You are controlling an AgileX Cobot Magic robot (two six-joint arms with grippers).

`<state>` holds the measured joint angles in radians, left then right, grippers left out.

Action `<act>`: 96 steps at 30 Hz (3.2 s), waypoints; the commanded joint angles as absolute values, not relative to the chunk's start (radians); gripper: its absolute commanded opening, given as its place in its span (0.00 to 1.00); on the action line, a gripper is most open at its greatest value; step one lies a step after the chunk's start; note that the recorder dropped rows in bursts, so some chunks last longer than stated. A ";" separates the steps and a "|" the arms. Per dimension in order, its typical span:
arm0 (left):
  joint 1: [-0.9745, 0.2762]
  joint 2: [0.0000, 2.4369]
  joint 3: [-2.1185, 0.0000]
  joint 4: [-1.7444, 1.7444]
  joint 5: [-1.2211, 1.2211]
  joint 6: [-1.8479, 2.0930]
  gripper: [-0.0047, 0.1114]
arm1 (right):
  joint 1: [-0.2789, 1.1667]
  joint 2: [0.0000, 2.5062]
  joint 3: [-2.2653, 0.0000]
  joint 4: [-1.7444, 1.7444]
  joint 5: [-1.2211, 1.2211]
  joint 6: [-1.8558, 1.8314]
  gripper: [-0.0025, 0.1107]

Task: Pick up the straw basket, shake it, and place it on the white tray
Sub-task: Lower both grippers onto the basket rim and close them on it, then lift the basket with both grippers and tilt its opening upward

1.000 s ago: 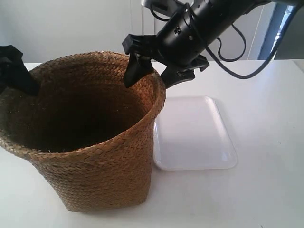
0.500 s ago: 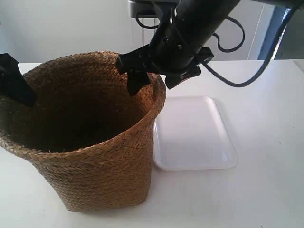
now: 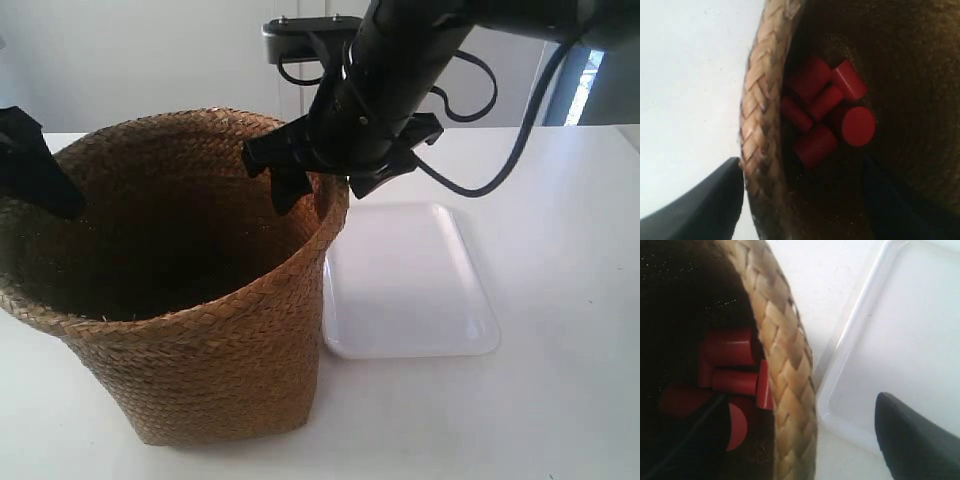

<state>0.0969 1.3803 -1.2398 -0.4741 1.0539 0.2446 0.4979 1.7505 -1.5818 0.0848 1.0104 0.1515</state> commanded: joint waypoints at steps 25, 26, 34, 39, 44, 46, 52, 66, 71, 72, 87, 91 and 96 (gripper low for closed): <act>0.098 1.409 -1.211 -0.571 1.036 0.263 0.47 | 0.499 1.752 -1.581 0.111 1.060 0.161 0.67; 0.098 1.409 -1.211 -0.571 1.044 0.263 0.44 | 0.499 1.752 -1.581 0.111 1.065 0.161 0.67; 0.098 1.409 -1.210 -0.552 1.074 0.267 0.47 | 0.499 1.758 -1.581 0.111 1.068 0.161 0.67; 0.098 1.411 -1.210 -0.543 1.088 0.276 0.54 | 0.499 1.758 -1.581 0.108 1.072 0.161 0.67; 0.098 1.451 -1.210 -0.539 1.134 0.286 0.54 | 0.499 1.758 -1.581 0.108 1.078 0.161 0.67; 0.098 1.462 -1.210 -0.546 1.147 0.285 0.54 | 0.499 1.758 -1.581 0.108 1.086 0.161 0.67; 0.098 1.464 -1.210 -0.546 1.152 0.285 0.51 | 0.499 1.758 -1.581 0.108 1.090 0.161 0.57; 0.098 1.425 -1.210 -0.573 1.102 0.291 0.04 | 0.512 1.735 -1.581 0.104 1.016 0.187 0.02; 0.098 1.328 -1.203 -0.569 1.037 0.291 0.04 | 0.553 1.683 -1.581 0.043 0.970 0.182 0.02; 0.098 1.307 -1.196 -0.569 1.014 0.291 0.04 | 0.566 1.672 -1.579 0.028 0.961 0.184 0.02; 0.098 1.127 -1.137 -0.568 0.752 0.288 0.04 | 0.679 1.481 -1.288 -0.330 0.618 0.537 0.02; 0.094 1.125 -1.121 -0.592 0.712 0.289 0.04 | 0.679 1.452 -1.266 -0.348 0.615 0.544 0.02; 0.067 1.125 -1.077 -0.587 0.766 0.319 0.04 | 0.679 1.444 -1.266 -0.338 0.632 0.536 0.02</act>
